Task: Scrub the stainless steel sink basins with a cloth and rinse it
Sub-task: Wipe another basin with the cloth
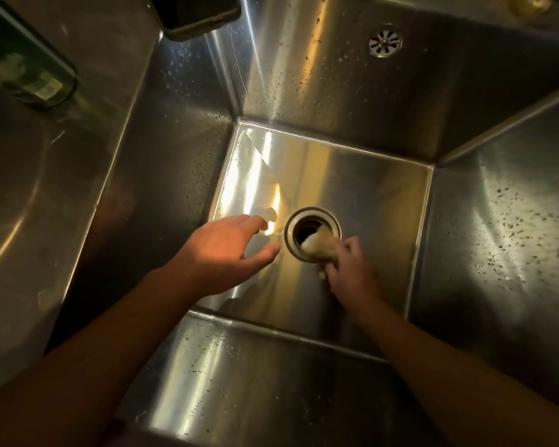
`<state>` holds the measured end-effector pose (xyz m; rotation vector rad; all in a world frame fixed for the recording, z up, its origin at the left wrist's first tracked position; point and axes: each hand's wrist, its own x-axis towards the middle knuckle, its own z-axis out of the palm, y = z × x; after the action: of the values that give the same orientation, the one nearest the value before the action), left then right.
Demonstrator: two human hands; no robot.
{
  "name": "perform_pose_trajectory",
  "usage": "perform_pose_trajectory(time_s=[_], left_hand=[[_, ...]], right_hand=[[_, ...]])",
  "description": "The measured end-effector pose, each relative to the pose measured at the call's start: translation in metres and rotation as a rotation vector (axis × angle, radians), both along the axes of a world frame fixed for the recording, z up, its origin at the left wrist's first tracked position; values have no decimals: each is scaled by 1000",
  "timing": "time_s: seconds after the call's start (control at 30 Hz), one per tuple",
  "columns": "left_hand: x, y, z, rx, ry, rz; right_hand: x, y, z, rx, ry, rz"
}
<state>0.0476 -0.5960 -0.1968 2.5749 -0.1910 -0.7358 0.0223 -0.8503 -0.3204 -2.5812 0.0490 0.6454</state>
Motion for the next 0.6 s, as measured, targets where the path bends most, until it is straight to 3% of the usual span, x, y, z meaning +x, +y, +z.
perform_pose_trajectory(time_s=[0.13, 0.23, 0.4, 0.6], left_hand=[[-5, 2, 4, 11, -21, -13], [-8, 8, 17, -13, -53, 8], [-15, 10, 49, -9, -78, 24], [-32, 4, 116, 47, -133, 15]], right_hand=[[-12, 37, 7, 145, 49, 432], [-17, 39, 12, 189, 104, 533], [-25, 23, 44, 271, 69, 250], [-14, 16, 133, 381, -8, -57]])
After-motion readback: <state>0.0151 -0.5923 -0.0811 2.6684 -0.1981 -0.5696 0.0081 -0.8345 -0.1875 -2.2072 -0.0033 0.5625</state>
